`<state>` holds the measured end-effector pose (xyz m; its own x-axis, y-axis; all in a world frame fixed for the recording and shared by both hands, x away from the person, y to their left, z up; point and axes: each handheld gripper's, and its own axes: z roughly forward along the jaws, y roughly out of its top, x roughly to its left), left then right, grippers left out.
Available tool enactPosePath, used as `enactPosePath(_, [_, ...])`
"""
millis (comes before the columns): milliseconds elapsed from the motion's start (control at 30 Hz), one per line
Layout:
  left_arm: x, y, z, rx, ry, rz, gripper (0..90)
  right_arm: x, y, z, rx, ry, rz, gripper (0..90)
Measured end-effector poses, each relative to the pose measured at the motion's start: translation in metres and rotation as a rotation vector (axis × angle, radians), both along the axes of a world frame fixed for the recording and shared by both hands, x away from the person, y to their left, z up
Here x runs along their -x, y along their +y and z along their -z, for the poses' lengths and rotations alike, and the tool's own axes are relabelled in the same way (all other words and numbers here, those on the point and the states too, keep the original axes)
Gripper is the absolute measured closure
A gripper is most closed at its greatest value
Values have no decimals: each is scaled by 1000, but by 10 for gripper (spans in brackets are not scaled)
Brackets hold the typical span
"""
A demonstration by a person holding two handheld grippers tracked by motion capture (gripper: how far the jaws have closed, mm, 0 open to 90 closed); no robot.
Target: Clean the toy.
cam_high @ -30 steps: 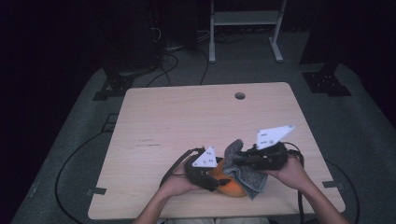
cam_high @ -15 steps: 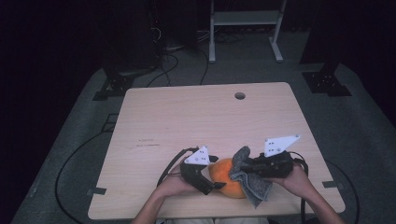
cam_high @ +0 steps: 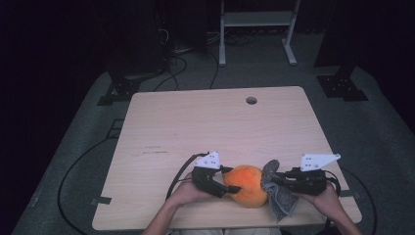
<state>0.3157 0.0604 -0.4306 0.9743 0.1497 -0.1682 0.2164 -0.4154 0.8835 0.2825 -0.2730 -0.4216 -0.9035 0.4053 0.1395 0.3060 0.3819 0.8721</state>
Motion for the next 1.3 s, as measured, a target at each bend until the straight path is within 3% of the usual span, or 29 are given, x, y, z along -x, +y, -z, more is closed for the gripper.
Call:
enactPosePath(200, [4, 9, -38, -1, -86, -38, 367, -6, 9, -23, -45, -61, 8, 794])
enactPosePath(267, [4, 17, -49, -20, -108, -56, 366, -12, 17, -27, -68, -71, -1, 794])
enactPosePath(367, [3, 27, -58, -60, -133, -71, 360, -20, 32, -28, -65, -77, -10, 795])
enactPosePath(567, [-3, 34, -51, -112, -100, -102, 304, -35, 51, -14, -43, -37, -8, 794])
enactPosePath(667, [-5, 27, -38, -178, -87, -103, 265, -40, 56, -1, 7, 6, -14, 794])
enactPosePath(700, [-6, 25, -34, -179, -86, -100, 253, -41, 56, 4, 28, 22, -18, 794])
enactPosePath(767, [-5, 23, -32, -153, -91, -105, 243, -41, 51, 9, 13, 30, -10, 793])
enactPosePath(833, [-4, 19, -33, -157, -105, -100, 242, -40, 44, 4, -6, 11, 11, 794])
enactPosePath(967, [-2, 9, -35, -165, -126, -89, 240, -30, 41, -27, -72, -76, -14, 793])
enactPosePath(1067, [-1, 1, -36, -172, -140, -76, 239, -26, 57, -50, -55, -132, -64, 793])
enactPosePath(1133, [-1, 0, -38, -171, -141, -65, 216, -28, 70, -53, 4, -137, -83, 794])
enactPosePath(1200, [-2, 7, -40, -127, -131, -56, 148, -32, 79, -47, 72, -121, -93, 794])
enactPosePath(1300, [-4, 27, -34, -28, -86, -32, 90, -33, 78, -41, 54, -110, -94, 795])
